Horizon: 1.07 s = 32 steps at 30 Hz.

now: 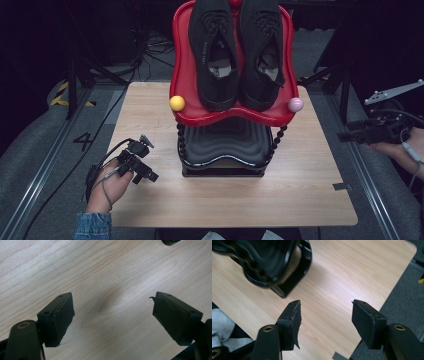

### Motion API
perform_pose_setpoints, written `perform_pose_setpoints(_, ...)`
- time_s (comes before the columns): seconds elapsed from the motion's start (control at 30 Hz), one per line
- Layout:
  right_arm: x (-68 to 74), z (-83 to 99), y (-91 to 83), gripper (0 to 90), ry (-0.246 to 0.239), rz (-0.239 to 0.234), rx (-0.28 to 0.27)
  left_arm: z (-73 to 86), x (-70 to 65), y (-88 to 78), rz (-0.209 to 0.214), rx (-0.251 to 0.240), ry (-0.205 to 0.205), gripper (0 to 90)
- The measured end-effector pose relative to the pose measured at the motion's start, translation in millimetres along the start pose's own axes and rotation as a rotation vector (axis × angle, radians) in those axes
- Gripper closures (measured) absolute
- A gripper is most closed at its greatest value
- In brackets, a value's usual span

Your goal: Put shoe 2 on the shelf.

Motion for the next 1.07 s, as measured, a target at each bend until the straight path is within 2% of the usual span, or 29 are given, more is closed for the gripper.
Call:
perform_pose_setpoints(0.1,-6.2,17.5,17.9,40.2,0.023,-0.003,0.021,-0.4,-0.6,0.1,0.000,0.000,0.000,17.9)
perform_pose_setpoints(0.13,-6.2,17.5,17.9,39.7,0.023,-0.003,0.021,-0.6,-0.8,0.2,0.001,0.000,0.001,17.9)
perform_pose_setpoints(0.27,-10.3,33.7,37.8,39.0,0.029,-0.006,0.034,-0.7,-0.8,0.8,0.001,0.002,0.005,17.9)
perform_pose_setpoints(0.3,-10.9,36.3,41.3,39.0,0.033,-0.007,0.034,-0.4,-1.5,1.1,0.001,0.004,-0.007,17.9)
perform_pose_setpoints(0.57,-12.6,61.5,78.6,37.0,0.056,-0.035,0.077,-0.7,-1.2,2.2,-0.001,0.007,0.004,17.9)
perform_pose_setpoints(0.83,-10.3,71.3,98.0,36.5,0.065,-0.052,0.085,-0.7,-1.2,1.6,0.000,0.004,0.000,17.9)
perform_pose_setpoints(1.07,-9.2,71.5,100.4,35.8,0.065,-0.057,0.078,-0.9,-0.4,0.4,-0.001,-0.001,0.002,17.9)
Point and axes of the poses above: each handheld gripper's, and its own axes: y roughly forward along the jaws, z roughly out of its underside, x roughly to its left, the point moved 8 cm from there along y, roughly forward along the jaws, and after that the axes turned 3 degrees about -z, right-handed, at the moved point
